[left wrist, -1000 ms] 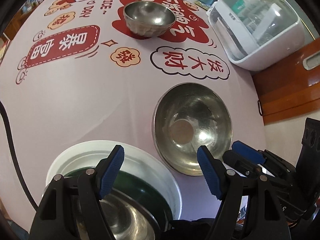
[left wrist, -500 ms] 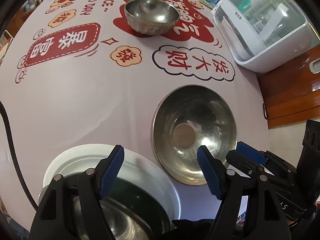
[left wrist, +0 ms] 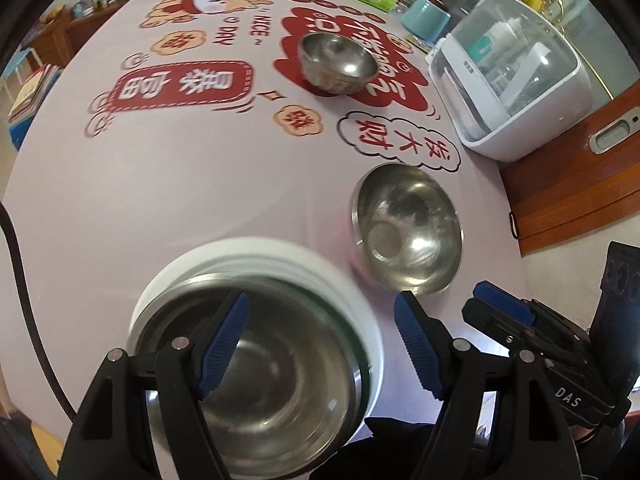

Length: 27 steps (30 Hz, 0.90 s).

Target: Organize plates and bowls

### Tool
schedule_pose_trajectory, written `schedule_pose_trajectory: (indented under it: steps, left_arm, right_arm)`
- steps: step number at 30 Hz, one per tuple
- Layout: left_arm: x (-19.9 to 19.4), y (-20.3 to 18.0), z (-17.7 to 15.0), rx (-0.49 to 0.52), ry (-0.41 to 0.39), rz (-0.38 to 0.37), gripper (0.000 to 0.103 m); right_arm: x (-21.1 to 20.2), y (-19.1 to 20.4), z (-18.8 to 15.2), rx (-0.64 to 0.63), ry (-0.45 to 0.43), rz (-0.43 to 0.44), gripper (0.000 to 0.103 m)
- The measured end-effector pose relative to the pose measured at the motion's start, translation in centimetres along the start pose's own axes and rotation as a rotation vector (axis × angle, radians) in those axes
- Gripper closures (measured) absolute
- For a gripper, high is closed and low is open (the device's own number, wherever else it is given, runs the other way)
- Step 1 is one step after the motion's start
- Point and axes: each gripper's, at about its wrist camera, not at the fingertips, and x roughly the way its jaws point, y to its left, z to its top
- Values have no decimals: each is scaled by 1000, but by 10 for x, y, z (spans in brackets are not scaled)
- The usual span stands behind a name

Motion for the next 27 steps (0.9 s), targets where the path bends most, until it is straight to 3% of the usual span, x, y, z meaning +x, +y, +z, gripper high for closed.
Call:
schedule_pose_trajectory:
  steps: [15,20,24,27]
  left_arm:
    - [-23,73,-63,-124,20,58,29]
    - [-18,92,-73,-159,42,59,31]
    - [-13,101,-78,-178,60,49,37]
    - [-9,106,-79,-187,76,37,52]
  right_arm:
    - [21,64,-37,-85,104,59,66]
    - [33,71,-43,-87,159,48,76]
    - [39,75,-46,-83,181,41,82]
    - [42,77,-46,-82,190,46,87]
